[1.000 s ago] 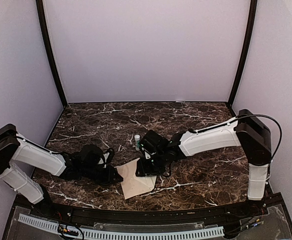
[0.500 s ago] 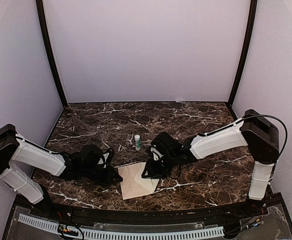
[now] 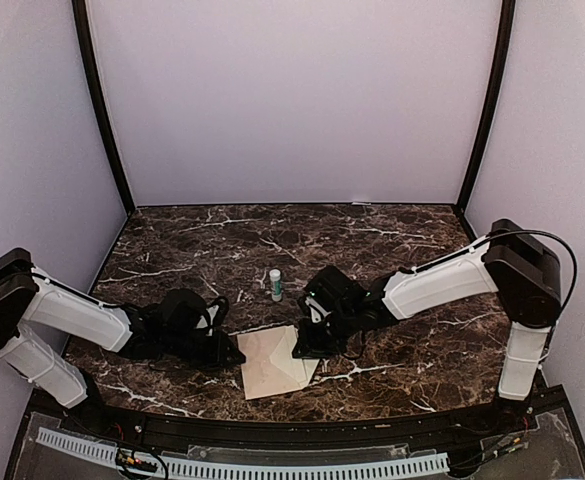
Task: Place the letter into the envelope and seal it
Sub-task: Place the letter in the envelope.
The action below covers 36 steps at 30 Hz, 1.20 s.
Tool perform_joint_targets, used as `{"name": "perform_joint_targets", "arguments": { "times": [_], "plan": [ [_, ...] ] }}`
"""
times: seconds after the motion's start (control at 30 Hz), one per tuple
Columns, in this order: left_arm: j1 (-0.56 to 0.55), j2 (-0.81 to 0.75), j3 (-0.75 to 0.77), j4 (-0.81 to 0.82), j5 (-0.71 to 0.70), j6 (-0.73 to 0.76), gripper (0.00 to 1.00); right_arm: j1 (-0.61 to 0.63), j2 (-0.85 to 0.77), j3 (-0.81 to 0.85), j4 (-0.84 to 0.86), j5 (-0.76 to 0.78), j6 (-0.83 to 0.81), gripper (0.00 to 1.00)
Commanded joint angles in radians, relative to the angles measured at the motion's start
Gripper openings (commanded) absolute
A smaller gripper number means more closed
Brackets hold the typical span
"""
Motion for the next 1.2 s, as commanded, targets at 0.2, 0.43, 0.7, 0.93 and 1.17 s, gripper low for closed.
{"name": "perform_joint_targets", "arguments": {
  "times": [0.2,0.43,0.7,0.93,1.17],
  "plan": [
    [-0.001,0.019,0.001,-0.077,-0.020,0.013,0.11,-0.007,-0.024,0.002,-0.014,0.020,0.001,0.00],
    [-0.001,0.030,0.001,-0.065,-0.011,0.014,0.10,0.001,0.000,0.023,0.007,-0.012,0.002,0.00],
    [-0.001,0.034,0.007,-0.059,-0.006,0.016,0.08,0.021,0.034,0.066,0.005,-0.028,-0.006,0.00],
    [-0.001,0.029,0.008,-0.069,-0.018,0.018,0.08,0.024,0.026,0.076,-0.026,-0.014,-0.016,0.00],
    [0.000,0.022,-0.001,-0.077,-0.030,0.016,0.08,0.019,-0.046,0.081,-0.121,0.064,-0.036,0.28]
  ]
}}
